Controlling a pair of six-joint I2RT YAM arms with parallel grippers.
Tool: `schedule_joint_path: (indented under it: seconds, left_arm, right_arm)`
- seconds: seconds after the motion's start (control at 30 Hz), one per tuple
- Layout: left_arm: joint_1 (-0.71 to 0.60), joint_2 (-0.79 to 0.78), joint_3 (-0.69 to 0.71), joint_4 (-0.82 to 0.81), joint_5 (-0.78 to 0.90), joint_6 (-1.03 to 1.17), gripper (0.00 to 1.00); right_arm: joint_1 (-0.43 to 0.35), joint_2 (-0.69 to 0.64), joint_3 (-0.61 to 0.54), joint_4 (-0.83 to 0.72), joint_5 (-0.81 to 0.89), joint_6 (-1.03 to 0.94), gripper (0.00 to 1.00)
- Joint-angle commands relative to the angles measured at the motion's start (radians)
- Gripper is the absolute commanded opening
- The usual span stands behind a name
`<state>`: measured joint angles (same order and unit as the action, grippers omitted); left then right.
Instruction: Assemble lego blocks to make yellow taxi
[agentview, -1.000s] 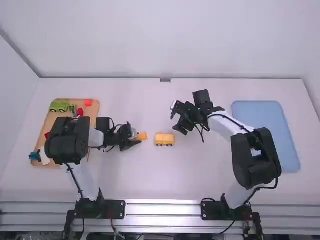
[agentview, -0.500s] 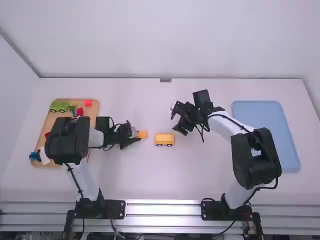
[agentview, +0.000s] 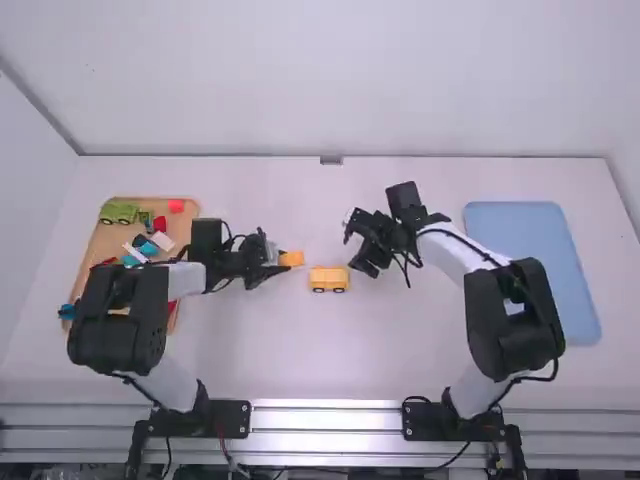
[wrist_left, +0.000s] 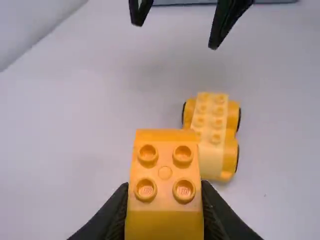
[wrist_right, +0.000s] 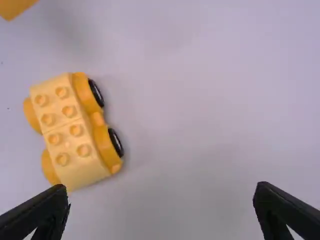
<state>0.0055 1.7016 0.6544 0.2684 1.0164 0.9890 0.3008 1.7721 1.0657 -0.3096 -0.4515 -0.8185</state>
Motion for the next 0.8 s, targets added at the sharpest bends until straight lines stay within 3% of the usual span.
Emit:
schedule_joint_path:
  seconds: [0.0,0.13,0.23,0.43,0.6,0.77]
  left_arm:
    - [-0.026,-0.043,-0.007,-0.011,-0.016,-0.036,0.07]
    - [-0.046,-0.048,-0.006,-0.014,-0.013,-0.032,0.05]
    - [-0.046,-0.048,-0.006,-0.008,0.024,-0.037,0.04]
    - [-0.045,-0.048,0.053,-0.063,0.039,-0.058,0.02]
    - [-0.079,-0.035,0.095,-0.122,0.039,-0.057,0.02]
    - [-0.112,-0.029,0.089,-0.143,0.038,-0.019,0.02]
  right_arm:
    - [0.0,-0.033,-0.009,-0.003,-0.057,-0.038,0.99]
    - [-0.021,-0.033,-0.109,0.129,-0.158,-0.056,0.99]
    - [-0.067,-0.033,-0.224,0.354,-0.263,0.001,0.99]
    - [-0.126,-0.031,-0.337,0.518,-0.558,-0.063,0.98]
    - [-0.092,0.022,-0.395,0.629,-0.634,-0.152,0.98]
    - [-0.046,0.146,-0.368,0.73,-0.642,-0.137,0.99]
